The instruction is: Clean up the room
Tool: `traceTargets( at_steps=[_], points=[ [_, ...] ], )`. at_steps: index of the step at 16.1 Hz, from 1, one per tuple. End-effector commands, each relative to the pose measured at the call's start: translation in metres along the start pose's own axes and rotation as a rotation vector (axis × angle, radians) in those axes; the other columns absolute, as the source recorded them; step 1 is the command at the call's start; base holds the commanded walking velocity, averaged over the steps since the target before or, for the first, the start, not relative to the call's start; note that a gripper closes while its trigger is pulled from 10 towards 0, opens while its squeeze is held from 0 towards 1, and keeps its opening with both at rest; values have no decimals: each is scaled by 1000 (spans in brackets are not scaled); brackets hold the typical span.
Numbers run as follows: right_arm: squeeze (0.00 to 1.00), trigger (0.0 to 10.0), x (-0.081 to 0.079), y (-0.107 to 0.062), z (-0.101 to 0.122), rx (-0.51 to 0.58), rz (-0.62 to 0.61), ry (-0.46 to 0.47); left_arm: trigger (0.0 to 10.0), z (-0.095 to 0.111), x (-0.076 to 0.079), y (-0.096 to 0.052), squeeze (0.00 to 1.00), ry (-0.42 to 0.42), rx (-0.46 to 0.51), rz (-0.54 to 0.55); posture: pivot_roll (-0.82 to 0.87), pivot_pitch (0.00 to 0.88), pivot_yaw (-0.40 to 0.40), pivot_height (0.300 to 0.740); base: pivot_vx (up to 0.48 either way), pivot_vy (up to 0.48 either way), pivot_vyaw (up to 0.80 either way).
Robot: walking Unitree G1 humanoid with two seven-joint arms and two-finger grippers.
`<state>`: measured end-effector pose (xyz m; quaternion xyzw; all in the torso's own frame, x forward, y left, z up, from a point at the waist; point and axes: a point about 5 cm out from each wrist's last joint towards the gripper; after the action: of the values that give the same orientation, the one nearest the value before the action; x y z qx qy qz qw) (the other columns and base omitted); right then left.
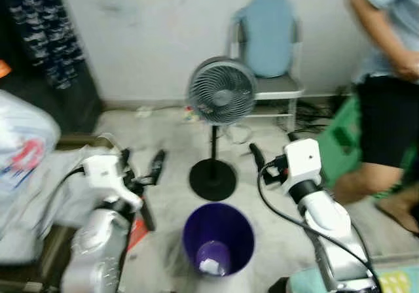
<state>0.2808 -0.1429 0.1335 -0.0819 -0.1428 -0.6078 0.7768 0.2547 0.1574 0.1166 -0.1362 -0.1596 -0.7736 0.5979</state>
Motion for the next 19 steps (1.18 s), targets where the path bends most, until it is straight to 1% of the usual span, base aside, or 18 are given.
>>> traceTargets(
  at_steps=[1, 8, 19],
  points=[
    [0, 10000, -1, 5, 9, 30, 6, 11, 10000, 4, -3, 2, 0, 18, 12, 12, -75, 0, -19, 740, 0, 0, 800],
    [0, 10000, -1, 6, 9, 29, -1, 16, 10000, 6, 1, 10, 0, 26, 22, -11, -81, 0, -11, 740, 0, 0, 800],
    [0, 10000, 0, 8, 8, 30, -8, 19, 10000, 8, 0, 12, 0, 62, 36, 24, -79, 0, -7, 740, 0, 0, 800]
  ],
)
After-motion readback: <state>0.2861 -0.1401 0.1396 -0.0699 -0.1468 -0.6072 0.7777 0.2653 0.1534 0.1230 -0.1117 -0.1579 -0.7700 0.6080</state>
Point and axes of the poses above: a point about 5 cm out from each wrist's last joint towards the gripper, its own y axis pointing out of the wrist towards the gripper, its own z axis along the axis of the wrist's last joint, x = y × z, and after that the axes turned 8 degrees about -y, right-handed
